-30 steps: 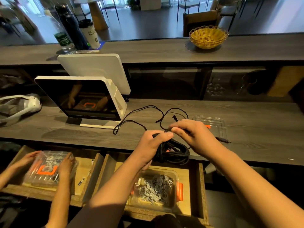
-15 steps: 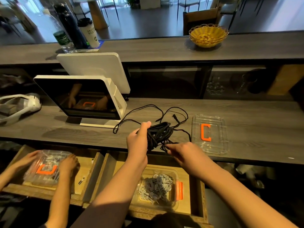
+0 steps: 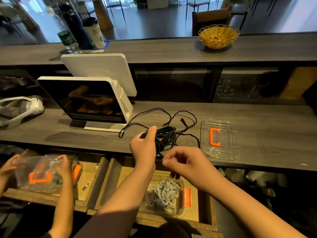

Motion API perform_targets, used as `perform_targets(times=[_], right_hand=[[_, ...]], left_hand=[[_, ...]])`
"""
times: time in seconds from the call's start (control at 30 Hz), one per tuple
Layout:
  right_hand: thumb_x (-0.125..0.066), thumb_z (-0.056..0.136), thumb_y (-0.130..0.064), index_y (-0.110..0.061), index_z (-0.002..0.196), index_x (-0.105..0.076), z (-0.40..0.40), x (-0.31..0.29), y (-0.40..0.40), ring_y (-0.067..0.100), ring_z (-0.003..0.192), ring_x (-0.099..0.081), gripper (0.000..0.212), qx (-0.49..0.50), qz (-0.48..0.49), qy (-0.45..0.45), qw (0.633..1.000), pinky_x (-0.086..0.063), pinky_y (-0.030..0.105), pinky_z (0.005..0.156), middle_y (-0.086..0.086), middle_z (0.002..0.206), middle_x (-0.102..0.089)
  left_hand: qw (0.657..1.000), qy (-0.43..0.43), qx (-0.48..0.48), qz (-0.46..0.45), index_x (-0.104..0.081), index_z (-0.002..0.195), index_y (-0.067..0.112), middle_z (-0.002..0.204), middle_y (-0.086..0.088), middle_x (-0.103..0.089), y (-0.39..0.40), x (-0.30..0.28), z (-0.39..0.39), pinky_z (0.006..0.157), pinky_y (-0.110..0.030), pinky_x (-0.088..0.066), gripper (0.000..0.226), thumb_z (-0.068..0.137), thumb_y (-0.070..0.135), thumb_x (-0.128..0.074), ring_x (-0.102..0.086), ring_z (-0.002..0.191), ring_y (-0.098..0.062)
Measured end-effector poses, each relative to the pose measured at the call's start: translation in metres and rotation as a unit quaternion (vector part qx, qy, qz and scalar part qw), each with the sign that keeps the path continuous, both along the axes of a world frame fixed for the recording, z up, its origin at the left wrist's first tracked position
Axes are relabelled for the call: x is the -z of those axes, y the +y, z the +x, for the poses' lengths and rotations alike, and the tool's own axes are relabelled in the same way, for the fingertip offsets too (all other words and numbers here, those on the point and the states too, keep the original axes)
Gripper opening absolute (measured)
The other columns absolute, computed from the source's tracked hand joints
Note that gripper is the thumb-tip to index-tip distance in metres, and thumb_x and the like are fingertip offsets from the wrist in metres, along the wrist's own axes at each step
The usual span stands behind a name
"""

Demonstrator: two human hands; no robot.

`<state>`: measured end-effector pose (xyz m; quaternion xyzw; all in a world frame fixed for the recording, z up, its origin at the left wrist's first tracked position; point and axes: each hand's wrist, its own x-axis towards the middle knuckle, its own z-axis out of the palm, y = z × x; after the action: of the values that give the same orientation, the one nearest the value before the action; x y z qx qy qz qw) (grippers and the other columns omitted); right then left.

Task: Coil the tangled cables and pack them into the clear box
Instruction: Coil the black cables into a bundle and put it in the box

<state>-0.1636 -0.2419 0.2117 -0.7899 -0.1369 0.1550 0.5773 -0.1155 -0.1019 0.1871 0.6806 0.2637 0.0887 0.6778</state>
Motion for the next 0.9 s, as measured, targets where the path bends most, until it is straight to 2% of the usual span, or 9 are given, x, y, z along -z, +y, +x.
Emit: perform_targets(times=[0.07, 0.13, 0.2, 0.3, 0.43, 0.57, 0.7, 0.8, 0.9], right_hand=[[-0.073, 0.084, -0.018, -0.016, 0.103, -0.071, 0.001, -0.005, -0.003, 0.012, 0.077, -0.071, 0.019, 0.027, 0.112, 0.059, 0.992, -0.057, 0.024, 0.073, -0.002, 0.08, -0.073], [-0.072, 0.084, -0.016, -0.016, 0.109, -0.07, 0.002, -0.002, -0.002, 0.015, 0.086, -0.072, 0.025, 0.051, 0.163, 0.073, 0.983, -0.055, 0.023, 0.079, 0.004, 0.09, -0.075], [-0.068, 0.09, -0.013, -0.017, 0.105, -0.073, 0.001, 0.002, 0.004, 0.016, 0.086, -0.07, 0.016, 0.104, 0.145, 0.037, 0.983, -0.056, 0.025, 0.076, 0.008, 0.094, -0.072], [-0.062, 0.096, -0.015, -0.018, 0.101, -0.072, 0.0, 0.008, 0.014, 0.015, 0.079, -0.066, 0.012, 0.178, 0.129, -0.014, 0.975, -0.056, 0.028, 0.067, 0.002, 0.089, -0.07], [-0.063, 0.095, -0.016, -0.023, 0.111, -0.063, 0.005, 0.004, 0.021, 0.011, 0.069, -0.067, 0.017, 0.242, 0.126, -0.035, 0.961, -0.055, 0.024, 0.064, 0.002, 0.075, -0.07], [-0.064, 0.095, -0.023, -0.024, 0.098, -0.067, 0.008, 0.009, 0.023, 0.009, 0.066, -0.065, 0.005, 0.282, 0.005, -0.077, 0.956, -0.055, 0.028, 0.06, -0.004, 0.071, -0.067], [-0.055, 0.099, -0.021, -0.023, 0.108, -0.071, 0.008, 0.011, 0.023, 0.002, 0.079, -0.062, 0.018, 0.25, -0.106, -0.114, 0.956, -0.055, 0.03, 0.076, -0.015, 0.084, -0.066], [-0.052, 0.1, -0.018, -0.02, 0.117, -0.07, 0.013, 0.007, 0.022, 0.009, 0.092, -0.064, 0.025, 0.202, -0.194, -0.132, 0.951, -0.053, 0.034, 0.089, -0.005, 0.098, -0.071], [-0.05, 0.1, -0.019, -0.019, 0.124, -0.067, 0.02, 0.0, 0.017, 0.015, 0.101, -0.064, 0.029, 0.139, -0.249, -0.11, 0.952, -0.052, 0.035, 0.091, 0.002, 0.109, -0.072]], left_hand=[[1.0, -0.014, 0.013, 0.022, -0.056, 0.062, 0.013, 0.052, 0.006, -0.053, 0.001, 0.003, -0.002, 0.049, -0.024, -0.041, 0.035, 0.09, 0.029, -0.068, -0.049, 0.05, -0.01], [0.999, -0.026, 0.03, 0.032, -0.057, 0.062, 0.013, 0.05, 0.008, -0.055, 0.001, 0.003, -0.004, 0.046, -0.018, -0.04, 0.034, 0.091, 0.029, -0.067, -0.051, 0.048, -0.004], [0.996, -0.042, 0.053, 0.055, -0.059, 0.065, 0.01, 0.055, 0.002, -0.058, 0.0, 0.004, -0.006, 0.047, -0.016, -0.041, 0.034, 0.092, 0.03, -0.067, -0.053, 0.05, -0.005], [0.99, -0.066, 0.081, 0.09, -0.065, 0.076, 0.001, 0.068, -0.016, -0.064, -0.005, 0.006, -0.012, 0.05, -0.021, -0.044, 0.037, 0.093, 0.034, -0.067, -0.056, 0.056, -0.011], [0.985, -0.088, 0.098, 0.111, -0.061, 0.072, 0.005, 0.06, -0.004, -0.058, -0.008, 0.006, -0.013, 0.048, -0.02, -0.041, 0.036, 0.095, 0.033, -0.065, -0.052, 0.052, -0.005], [0.98, -0.104, 0.108, 0.135, -0.062, 0.077, 0.005, 0.065, -0.006, -0.061, -0.01, 0.008, -0.014, 0.048, -0.016, -0.039, 0.036, 0.096, 0.036, -0.062, -0.052, 0.054, -0.004], [0.974, -0.106, 0.11, 0.167, -0.062, 0.078, 0.007, 0.066, -0.009, -0.059, -0.011, 0.012, -0.012, 0.05, -0.016, -0.038, 0.041, 0.096, 0.043, -0.058, -0.048, 0.054, -0.004], [0.974, -0.096, 0.108, 0.174, -0.06, 0.074, 0.011, 0.063, -0.005, -0.055, -0.01, 0.016, -0.013, 0.051, -0.014, -0.036, 0.042, 0.095, 0.047, -0.055, -0.046, 0.053, -0.003], [0.972, -0.084, 0.118, 0.183, -0.053, 0.07, 0.015, 0.061, 0.001, -0.048, -0.01, 0.017, -0.015, 0.051, -0.012, -0.036, 0.04, 0.096, 0.044, -0.054, -0.045, 0.052, -0.002]])
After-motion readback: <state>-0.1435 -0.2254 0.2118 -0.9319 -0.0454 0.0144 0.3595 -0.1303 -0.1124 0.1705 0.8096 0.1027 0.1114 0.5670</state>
